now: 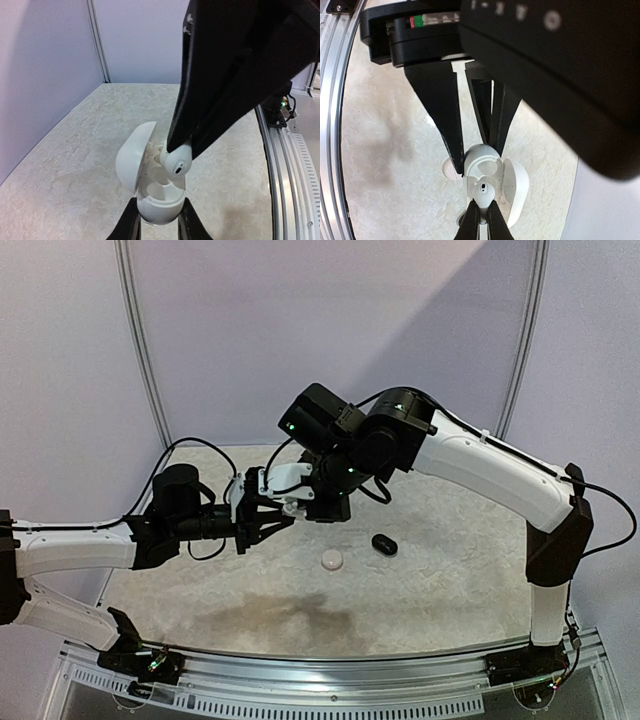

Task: Insert the wireless bluetooth earbuds into the charging case
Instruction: Insert the left earbud into the left side groove of the charging case, then close the charging case.

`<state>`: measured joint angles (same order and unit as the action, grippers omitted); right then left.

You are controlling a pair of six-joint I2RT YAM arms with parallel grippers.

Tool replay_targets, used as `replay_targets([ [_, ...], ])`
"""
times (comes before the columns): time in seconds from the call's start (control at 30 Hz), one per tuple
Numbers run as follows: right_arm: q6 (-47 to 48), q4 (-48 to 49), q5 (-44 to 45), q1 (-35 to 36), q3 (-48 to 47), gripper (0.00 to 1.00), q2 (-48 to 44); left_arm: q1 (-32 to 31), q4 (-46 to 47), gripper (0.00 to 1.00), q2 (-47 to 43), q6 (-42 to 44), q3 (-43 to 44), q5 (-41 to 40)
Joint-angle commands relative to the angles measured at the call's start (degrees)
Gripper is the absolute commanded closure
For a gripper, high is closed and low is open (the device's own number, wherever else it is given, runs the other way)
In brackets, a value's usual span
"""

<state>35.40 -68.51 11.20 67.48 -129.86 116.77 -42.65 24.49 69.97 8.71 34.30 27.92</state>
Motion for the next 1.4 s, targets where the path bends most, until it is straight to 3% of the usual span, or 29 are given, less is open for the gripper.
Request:
replay_targets([
  [0.0,1.1,-0.5,1.6,0.2,0.5,0.94,2.1,-1.1,2.4,1.0,-1.8,0.8,-0.2,1.9],
  [0.53,2.7,0.4,-1.2,0.2,-0.7,0.93,3.4,-1.2,3.0,1.0,-1.3,1.6,0.1,2.0],
  [0.7,2.8,-0.3,-0.1,0.2,-0.9,0.87,4.3,-1.3,3.5,1.0,-1.3,1.7,-0.1,2.0],
  [0.83,2.8,-0.4,1.2,0.2,-1.1,0.75,4.7,-1.3,3.3,1.0,-1.5,1.9,-0.1,1.9],
  [1.17,2.7,1.3,3.0,0.2,-1.4,0.73,4.3,-1.2,3.4,1.0,-1.7,1.3,-0.2,1.6],
  [1.37,1.8,2.0,-1.0,0.2,-1.3,0.71,0.3,-1.0,2.5,1.0,-1.8,-2.5,-0.6,0.8],
])
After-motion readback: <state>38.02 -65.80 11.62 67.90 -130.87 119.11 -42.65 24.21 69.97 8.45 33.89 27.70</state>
